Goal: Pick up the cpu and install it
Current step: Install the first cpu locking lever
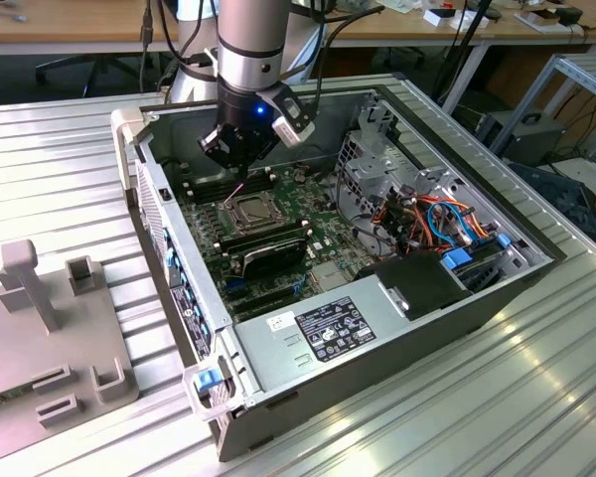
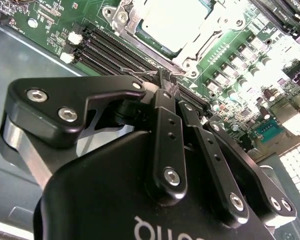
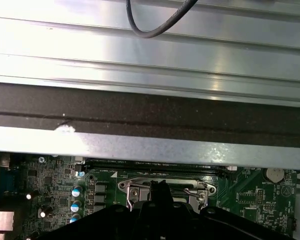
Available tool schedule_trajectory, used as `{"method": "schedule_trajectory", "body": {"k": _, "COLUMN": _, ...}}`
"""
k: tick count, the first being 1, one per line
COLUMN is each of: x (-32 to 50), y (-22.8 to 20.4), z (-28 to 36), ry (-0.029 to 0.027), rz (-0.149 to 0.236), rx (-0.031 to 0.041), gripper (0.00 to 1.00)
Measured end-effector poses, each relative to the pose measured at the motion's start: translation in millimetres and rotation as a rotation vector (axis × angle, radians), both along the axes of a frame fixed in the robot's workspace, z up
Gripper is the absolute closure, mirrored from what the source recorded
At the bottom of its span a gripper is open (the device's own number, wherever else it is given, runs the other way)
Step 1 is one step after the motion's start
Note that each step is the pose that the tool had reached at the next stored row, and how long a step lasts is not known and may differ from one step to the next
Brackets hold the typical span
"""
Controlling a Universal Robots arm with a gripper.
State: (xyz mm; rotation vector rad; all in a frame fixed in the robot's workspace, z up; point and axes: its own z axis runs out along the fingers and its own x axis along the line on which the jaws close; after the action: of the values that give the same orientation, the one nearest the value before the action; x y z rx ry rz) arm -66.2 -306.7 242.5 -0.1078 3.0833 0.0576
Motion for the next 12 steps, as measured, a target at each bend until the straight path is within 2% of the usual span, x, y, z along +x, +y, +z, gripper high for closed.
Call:
{"method": "schedule_trajectory", "body": {"k": 7, "x": 0.6, "y": 0.0, "z": -3.1, "ry": 0.0000, "rz": 0.000, "rx": 0.0002, "gripper": 0.89}}
{"method": "schedule_trajectory", "body": {"k": 12, "x": 0.6, "y": 2.4, "z": -4.6, "ry": 0.0000, "rz": 0.000, "rx": 0.0087, "gripper": 0.89}}
